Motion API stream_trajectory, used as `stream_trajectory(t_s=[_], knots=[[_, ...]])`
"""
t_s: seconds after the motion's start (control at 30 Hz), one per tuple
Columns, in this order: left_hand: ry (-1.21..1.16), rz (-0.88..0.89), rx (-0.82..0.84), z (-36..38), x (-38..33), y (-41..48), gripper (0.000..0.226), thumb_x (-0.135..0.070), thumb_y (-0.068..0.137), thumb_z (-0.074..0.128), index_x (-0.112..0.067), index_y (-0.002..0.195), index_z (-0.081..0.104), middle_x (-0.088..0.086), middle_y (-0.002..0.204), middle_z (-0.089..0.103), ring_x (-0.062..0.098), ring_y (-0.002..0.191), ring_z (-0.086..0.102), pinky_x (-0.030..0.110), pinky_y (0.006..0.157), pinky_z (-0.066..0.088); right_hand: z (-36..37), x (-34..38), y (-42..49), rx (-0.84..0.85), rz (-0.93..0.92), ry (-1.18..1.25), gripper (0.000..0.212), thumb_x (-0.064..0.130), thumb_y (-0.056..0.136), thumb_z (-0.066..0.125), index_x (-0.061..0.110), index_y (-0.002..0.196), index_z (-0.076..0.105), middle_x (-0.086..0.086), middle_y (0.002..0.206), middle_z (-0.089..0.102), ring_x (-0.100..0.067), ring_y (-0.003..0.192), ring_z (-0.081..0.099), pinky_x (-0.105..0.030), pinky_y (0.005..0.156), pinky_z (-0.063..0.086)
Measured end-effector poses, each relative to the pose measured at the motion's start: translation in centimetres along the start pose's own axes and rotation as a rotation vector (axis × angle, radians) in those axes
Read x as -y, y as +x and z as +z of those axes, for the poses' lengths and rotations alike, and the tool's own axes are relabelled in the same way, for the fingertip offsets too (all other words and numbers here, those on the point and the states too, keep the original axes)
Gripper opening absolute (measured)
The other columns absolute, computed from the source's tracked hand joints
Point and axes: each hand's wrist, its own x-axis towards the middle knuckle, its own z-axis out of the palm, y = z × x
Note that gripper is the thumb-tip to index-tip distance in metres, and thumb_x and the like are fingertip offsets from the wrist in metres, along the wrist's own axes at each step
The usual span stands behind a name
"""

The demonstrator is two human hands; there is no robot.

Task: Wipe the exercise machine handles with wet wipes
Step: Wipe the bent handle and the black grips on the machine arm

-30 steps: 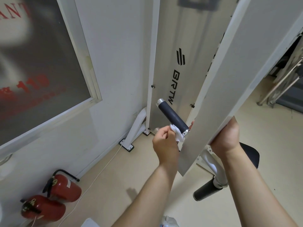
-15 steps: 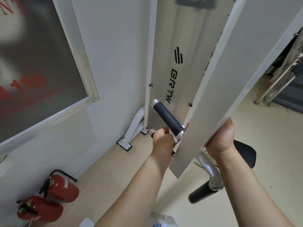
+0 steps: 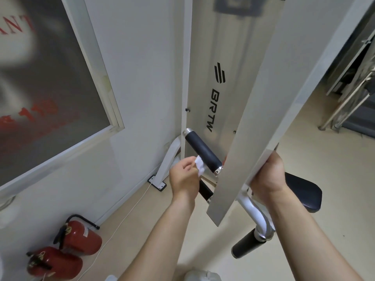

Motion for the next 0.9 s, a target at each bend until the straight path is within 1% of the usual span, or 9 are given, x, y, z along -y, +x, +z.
stream_trajectory(t_s=[0.07, 0.13, 0.33, 0.43, 0.57, 0.7, 0.77, 0.83, 0.9], knots=[[-0.044, 0.103, -0.163, -0.7, -1.5, -1.0, 0.024, -0.008, 0.091, 0.058, -0.017, 0.078, 0.076, -0.009, 0.063, 0.066, 0.014, 0.061, 0.057, 0.02, 0.056, 0.039, -0.1, 0.6, -0.4, 0.153, 0.032, -0.028, 0.032, 0.029, 0.085, 0.051, 0.015, 0.073, 0.077, -0.008, 0.079, 0.072, -0.028, 0.079, 0.07, -0.039, 0.079, 0.053], [-0.107, 0.252, -0.227, -0.6, -3.3, -3.0, 0.017, -0.018, 0.093, 0.067, -0.025, 0.081, 0.078, -0.01, 0.073, 0.075, 0.006, 0.067, 0.065, 0.023, 0.063, 0.052, -0.2, 0.6, -0.1, 0.242, 0.064, -0.09, 0.032, 0.026, 0.085, 0.055, 0.021, 0.063, 0.078, -0.001, 0.071, 0.074, -0.02, 0.07, 0.071, -0.038, 0.074, 0.055], [-0.069, 0.367, -0.257, 2.7, -6.1, -4.3, 0.01, -0.009, 0.085, 0.074, -0.016, 0.08, 0.079, -0.001, 0.076, 0.074, 0.011, 0.067, 0.063, 0.029, 0.066, 0.052, 0.8, 1.7, 2.8, 0.576, 0.137, -0.158, 0.019, 0.028, 0.083, 0.061, 0.018, 0.077, 0.077, -0.007, 0.073, 0.069, -0.027, 0.066, 0.063, -0.034, 0.064, 0.051], [-0.089, 0.295, -0.211, 4.3, -8.4, -3.5, 0.016, 0.002, 0.081, 0.069, -0.01, 0.08, 0.079, 0.008, 0.077, 0.074, 0.021, 0.067, 0.063, 0.033, 0.065, 0.051, 1.4, 2.8, 5.6, 0.749, -0.021, -0.3, 0.019, 0.02, 0.087, 0.063, 0.014, 0.095, 0.079, -0.014, 0.088, 0.076, -0.033, 0.08, 0.074, -0.046, 0.066, 0.06], [-0.114, 0.255, -0.154, 5.9, -11.5, -4.4, 0.025, -0.016, 0.073, 0.063, -0.006, 0.091, 0.076, 0.022, 0.098, 0.071, 0.034, 0.088, 0.061, 0.048, 0.085, 0.05, 0.8, 3.6, 10.1, 0.652, -0.174, -0.353, 0.021, 0.003, 0.092, 0.068, -0.005, 0.111, 0.071, -0.014, 0.086, 0.074, -0.012, 0.072, 0.069, -0.027, 0.067, 0.058], [-0.214, 0.249, -0.296, 6.3, -10.6, -4.9, 0.033, -0.032, 0.077, 0.063, -0.011, 0.1, 0.072, 0.014, 0.102, 0.064, 0.028, 0.094, 0.058, 0.04, 0.096, 0.044, 1.5, 2.3, 12.2, 0.62, -0.295, -0.581, 0.011, 0.012, 0.085, 0.076, 0.017, 0.095, 0.075, 0.002, 0.087, 0.072, -0.011, 0.08, 0.068, -0.028, 0.078, 0.055], [-0.309, 0.236, -0.314, 7.9, -10.4, -5.9, 0.03, -0.03, 0.079, 0.058, -0.007, 0.095, 0.069, 0.01, 0.086, 0.066, 0.023, 0.078, 0.065, 0.028, 0.082, 0.054, 1.6, 0.8, 11.6, 0.657, -0.431, -0.67, 0.008, 0.01, 0.086, 0.072, 0.014, 0.092, 0.077, 0.002, 0.086, 0.065, -0.011, 0.079, 0.063, -0.02, 0.077, 0.047], [-0.305, 0.304, -0.345, 9.4, -10.2, -7.2, 0.029, -0.022, 0.08, 0.049, -0.016, 0.057, 0.064, -0.001, 0.051, 0.056, 0.013, 0.044, 0.056, 0.015, 0.049, 0.047, 0.4, -0.3, 10.8, 0.708, -0.487, -0.632, 0.011, 0.01, 0.088, 0.069, 0.017, 0.089, 0.077, 0.003, 0.084, 0.065, -0.013, 0.078, 0.065, -0.021, 0.076, 0.048], [-0.397, 0.387, -0.359, 10.8, -9.6, -8.5, 0.044, -0.018, 0.086, 0.041, -0.023, 0.043, 0.05, -0.006, 0.045, 0.043, 0.013, 0.041, 0.042, 0.017, 0.044, 0.039, -1.1, -0.9, 10.3, 0.797, -0.464, -0.57, 0.016, 0.011, 0.087, 0.068, 0.026, 0.085, 0.075, 0.006, 0.084, 0.068, -0.009, 0.079, 0.069, -0.023, 0.076, 0.052]])
